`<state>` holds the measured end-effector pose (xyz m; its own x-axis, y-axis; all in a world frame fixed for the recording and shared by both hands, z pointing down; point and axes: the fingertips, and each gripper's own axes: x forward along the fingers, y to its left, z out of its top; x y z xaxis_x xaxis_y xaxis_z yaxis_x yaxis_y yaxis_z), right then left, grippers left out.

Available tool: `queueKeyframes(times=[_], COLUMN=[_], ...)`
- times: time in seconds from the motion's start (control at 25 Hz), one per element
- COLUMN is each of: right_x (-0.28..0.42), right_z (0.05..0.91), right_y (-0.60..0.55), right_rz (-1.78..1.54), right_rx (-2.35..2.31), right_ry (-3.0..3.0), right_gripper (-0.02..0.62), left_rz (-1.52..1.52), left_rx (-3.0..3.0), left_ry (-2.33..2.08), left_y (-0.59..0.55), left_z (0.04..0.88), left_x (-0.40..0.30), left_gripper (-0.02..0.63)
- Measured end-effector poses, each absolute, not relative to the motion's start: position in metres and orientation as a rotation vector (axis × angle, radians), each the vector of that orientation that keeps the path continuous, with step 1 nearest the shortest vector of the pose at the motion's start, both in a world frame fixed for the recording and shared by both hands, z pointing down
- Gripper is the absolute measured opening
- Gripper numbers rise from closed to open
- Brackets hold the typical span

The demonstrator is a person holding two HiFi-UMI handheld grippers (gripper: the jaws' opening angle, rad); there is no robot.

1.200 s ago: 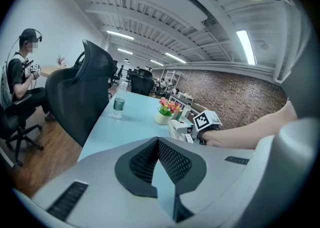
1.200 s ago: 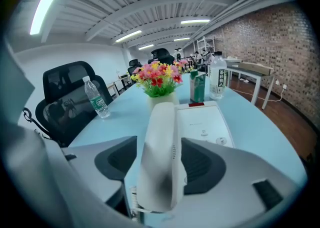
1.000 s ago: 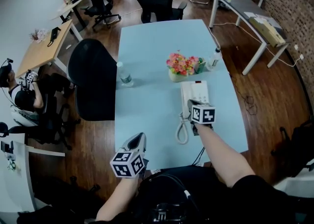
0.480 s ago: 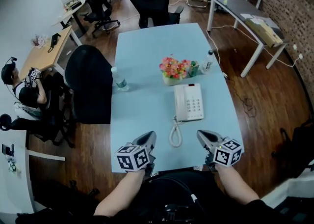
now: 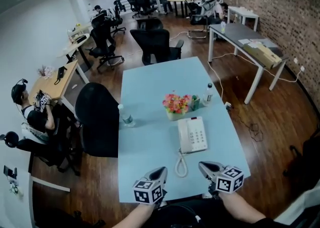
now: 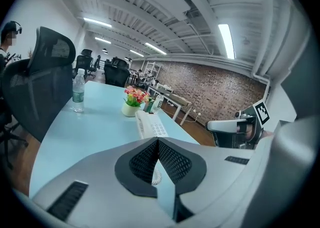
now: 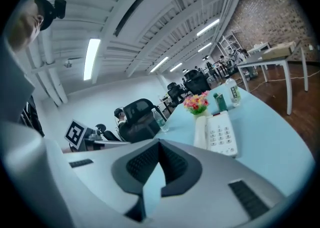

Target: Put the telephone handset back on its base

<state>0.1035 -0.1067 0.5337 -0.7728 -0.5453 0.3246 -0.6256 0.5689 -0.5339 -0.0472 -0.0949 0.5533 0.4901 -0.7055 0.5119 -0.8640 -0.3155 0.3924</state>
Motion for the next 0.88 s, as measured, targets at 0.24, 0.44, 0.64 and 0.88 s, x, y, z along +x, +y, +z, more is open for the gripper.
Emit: queueKeyframes(times=[0.24,0.44,0.64,0.88], right_x=[0.1,0.091,0.095,0.098], right_z=[0.533,0.532,0.533,0.537], right_y=[-0.1,-0.095,-0.095,-0.096], right_rz=[0.96,0.955,0.937,0.928], right_rx=[0.981,0.974,0.983,0.997], right_ry=[-2.654,-2.66,-2.65,-2.634], right_gripper=[0.012,0.012,0.012,0.012], left_rz=[0.307,0.3,0.293,0.3], left_rx=[2.093,2.101,2.117,2.12], left_ry=[-1.307,-1.31,-1.307,-1.303], left_y=[-0.089,-0.09,-0.092,-0.089], left_z=[0.556,0.553,0.548,0.55], left_x=[-0.057,-0.059,-0.057,-0.057], left_gripper=[-0.005,-0.005,-0.005,-0.005])
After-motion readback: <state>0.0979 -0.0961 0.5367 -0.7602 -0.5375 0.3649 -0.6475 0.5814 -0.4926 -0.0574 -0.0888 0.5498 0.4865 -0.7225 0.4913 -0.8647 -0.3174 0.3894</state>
